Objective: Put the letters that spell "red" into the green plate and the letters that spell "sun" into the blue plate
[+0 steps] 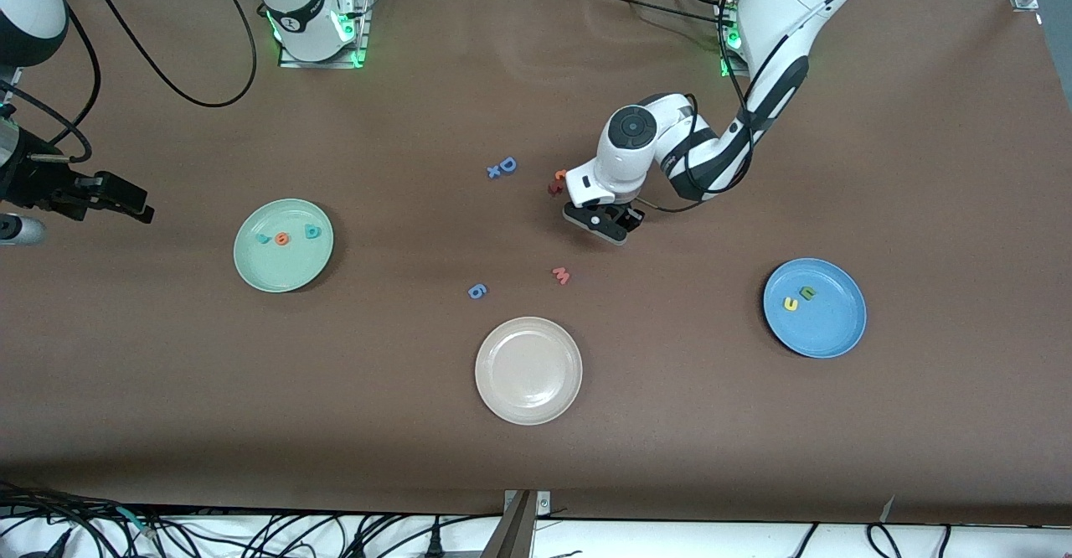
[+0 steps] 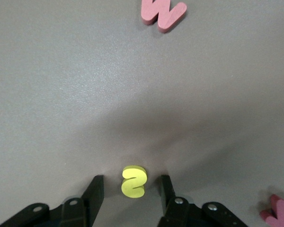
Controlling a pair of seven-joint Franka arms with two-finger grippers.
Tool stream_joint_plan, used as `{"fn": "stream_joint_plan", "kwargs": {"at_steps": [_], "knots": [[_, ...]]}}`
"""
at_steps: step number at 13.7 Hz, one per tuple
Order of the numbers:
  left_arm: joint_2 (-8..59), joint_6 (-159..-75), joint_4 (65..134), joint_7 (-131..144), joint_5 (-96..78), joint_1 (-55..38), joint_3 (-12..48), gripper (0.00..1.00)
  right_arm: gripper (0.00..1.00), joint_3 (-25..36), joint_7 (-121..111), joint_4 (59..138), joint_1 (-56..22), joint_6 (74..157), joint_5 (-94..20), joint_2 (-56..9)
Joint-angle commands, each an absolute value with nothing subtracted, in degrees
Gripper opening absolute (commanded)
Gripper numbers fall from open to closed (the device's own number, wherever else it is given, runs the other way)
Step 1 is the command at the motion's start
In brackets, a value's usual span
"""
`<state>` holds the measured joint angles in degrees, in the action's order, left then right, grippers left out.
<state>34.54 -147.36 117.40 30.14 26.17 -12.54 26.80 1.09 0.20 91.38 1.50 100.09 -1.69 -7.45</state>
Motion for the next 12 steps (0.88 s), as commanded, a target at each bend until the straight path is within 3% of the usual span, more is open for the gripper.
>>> {"fn": "stream_joint_plan", "kwargs": {"at_steps": [1, 12], "knots": [[34.72, -148.01, 117.69, 32.08, 28.56, -12.83, 26.72, 0.51, 0.99, -0.44, 1.93, 91.58, 2.90, 100.98, -1.41, -6.86], [34.80, -147.57, 116.90, 32.34, 28.48, -13.09, 26.72, 0.46, 0.99, -0.09, 2.55, 92.37, 2.99, 102.66, -1.32, -7.82]]}}
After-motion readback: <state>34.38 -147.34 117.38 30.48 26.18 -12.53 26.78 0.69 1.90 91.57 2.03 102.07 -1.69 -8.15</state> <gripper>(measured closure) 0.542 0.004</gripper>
